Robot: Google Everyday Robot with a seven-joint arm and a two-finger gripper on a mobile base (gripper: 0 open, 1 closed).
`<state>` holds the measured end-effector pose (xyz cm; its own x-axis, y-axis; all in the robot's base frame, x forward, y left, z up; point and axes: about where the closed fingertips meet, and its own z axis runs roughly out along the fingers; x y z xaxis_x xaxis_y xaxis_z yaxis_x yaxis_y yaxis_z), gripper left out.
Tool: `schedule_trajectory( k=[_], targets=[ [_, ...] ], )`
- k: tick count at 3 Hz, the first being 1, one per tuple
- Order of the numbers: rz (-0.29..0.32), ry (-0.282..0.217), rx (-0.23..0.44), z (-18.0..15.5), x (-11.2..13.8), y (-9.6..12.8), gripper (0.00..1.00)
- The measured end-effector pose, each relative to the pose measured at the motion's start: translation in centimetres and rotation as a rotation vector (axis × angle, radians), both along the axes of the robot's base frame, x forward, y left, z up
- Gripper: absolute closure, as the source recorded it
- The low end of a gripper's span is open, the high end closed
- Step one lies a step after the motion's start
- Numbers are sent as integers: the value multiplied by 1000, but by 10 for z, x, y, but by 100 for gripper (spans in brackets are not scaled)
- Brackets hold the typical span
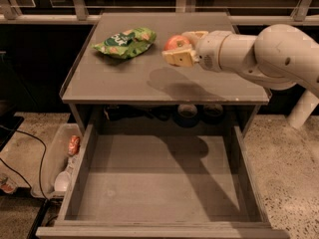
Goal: Pick apple from top drawer and place on counter
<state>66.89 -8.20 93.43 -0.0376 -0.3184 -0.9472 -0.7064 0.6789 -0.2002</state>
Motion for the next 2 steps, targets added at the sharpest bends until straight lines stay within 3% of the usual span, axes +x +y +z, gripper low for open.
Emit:
schedule_trajectory(
  k=[1, 2],
  targets=[
    [-23, 7, 17, -9, 25, 2, 100],
    [-24, 47, 19, -19, 40, 5, 100]
  ],
)
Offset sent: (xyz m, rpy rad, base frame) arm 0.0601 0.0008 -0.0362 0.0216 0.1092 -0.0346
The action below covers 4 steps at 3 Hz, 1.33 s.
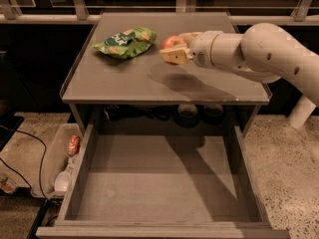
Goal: Pick apple from top drawer and place on counter
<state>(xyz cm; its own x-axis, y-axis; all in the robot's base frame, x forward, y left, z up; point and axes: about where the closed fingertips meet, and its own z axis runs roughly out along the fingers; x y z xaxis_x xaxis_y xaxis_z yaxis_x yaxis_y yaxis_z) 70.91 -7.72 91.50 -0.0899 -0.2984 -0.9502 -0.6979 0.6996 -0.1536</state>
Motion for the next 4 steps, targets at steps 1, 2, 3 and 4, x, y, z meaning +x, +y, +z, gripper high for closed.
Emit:
schedule_trajectory(
  k=[1, 2, 3, 4],
  targets=[
    [9, 68, 4, -16, 9, 3, 100],
    [25, 141, 1, -29, 11, 7, 100],
    [42, 226, -19, -44, 9, 14, 100],
    [50, 276, -38, -54, 7, 19, 100]
  ],
)
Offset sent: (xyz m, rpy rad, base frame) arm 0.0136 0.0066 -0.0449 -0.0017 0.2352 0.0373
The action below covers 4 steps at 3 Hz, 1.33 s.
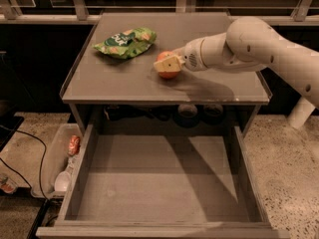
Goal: Pick apple from top drawer and place on counter
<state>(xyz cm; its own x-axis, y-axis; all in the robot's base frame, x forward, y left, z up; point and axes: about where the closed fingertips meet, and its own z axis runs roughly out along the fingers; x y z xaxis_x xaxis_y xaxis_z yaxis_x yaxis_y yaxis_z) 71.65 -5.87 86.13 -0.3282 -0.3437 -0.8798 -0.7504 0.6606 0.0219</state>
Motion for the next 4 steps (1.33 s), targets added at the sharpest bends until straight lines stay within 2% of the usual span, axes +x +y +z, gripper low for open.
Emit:
schedule_trajectory(
  k=[1, 4],
  targets=[
    [0, 3, 0, -1, 0, 0, 82],
    [0, 3, 0, -1, 0, 0, 12]
  ],
)
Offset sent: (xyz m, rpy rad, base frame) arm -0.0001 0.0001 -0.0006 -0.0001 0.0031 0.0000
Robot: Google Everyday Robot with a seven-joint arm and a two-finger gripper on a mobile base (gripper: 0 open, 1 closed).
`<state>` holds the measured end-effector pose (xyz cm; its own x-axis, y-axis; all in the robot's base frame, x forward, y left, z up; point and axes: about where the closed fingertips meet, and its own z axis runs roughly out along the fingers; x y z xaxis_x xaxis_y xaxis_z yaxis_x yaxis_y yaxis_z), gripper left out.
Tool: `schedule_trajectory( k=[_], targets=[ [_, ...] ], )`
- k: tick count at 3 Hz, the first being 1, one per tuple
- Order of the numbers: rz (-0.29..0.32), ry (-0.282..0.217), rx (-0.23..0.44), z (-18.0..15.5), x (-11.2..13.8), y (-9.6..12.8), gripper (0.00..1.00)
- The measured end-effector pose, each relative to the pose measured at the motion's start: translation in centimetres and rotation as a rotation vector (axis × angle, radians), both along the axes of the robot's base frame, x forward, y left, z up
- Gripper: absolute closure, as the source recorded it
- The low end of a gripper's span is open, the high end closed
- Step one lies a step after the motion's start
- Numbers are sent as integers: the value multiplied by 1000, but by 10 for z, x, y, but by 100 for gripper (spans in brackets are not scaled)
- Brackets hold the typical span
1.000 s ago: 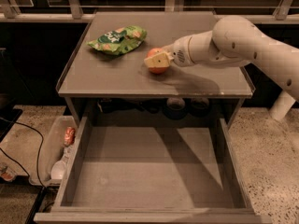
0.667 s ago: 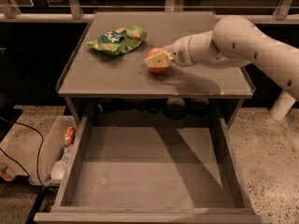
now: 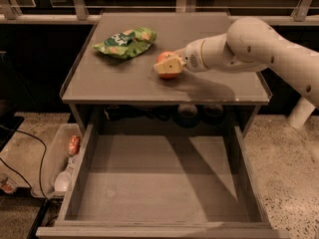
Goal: Pick apple from top drawer and place on counter
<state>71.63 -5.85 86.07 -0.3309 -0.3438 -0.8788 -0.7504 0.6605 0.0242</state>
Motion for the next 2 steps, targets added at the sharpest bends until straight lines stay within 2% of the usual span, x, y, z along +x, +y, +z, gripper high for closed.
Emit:
schedule_trajectory(
  k=[1, 2],
  targets=[
    [0, 0, 0, 0, 0, 0, 0],
    [0, 0, 0, 0, 0, 0, 0]
  ],
)
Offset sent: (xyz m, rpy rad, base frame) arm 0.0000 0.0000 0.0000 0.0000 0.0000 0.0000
